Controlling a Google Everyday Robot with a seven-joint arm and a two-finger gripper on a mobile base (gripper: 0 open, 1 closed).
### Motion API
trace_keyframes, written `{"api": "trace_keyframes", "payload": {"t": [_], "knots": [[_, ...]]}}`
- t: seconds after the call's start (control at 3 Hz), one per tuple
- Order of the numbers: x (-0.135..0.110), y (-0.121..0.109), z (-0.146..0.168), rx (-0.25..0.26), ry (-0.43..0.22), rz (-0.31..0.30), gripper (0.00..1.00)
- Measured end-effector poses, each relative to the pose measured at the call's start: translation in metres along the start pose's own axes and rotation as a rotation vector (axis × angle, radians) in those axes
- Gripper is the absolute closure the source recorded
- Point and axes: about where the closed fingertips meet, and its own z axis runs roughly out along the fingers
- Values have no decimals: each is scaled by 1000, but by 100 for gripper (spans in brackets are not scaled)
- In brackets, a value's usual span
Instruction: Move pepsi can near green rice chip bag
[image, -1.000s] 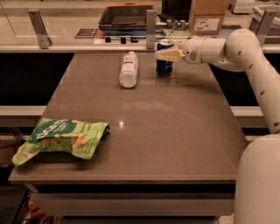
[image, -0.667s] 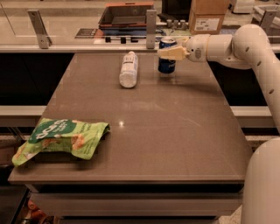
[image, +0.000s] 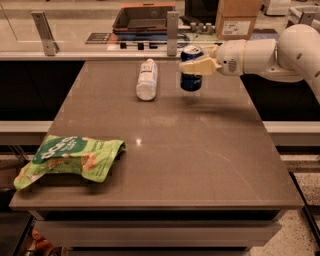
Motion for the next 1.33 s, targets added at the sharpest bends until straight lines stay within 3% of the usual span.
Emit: {"api": "trace_keyframes", "payload": {"t": [0.67, 1.33], "knots": [[6, 98, 2, -67, -6, -76, 100], [25, 176, -7, -77, 1, -98, 100]]}}
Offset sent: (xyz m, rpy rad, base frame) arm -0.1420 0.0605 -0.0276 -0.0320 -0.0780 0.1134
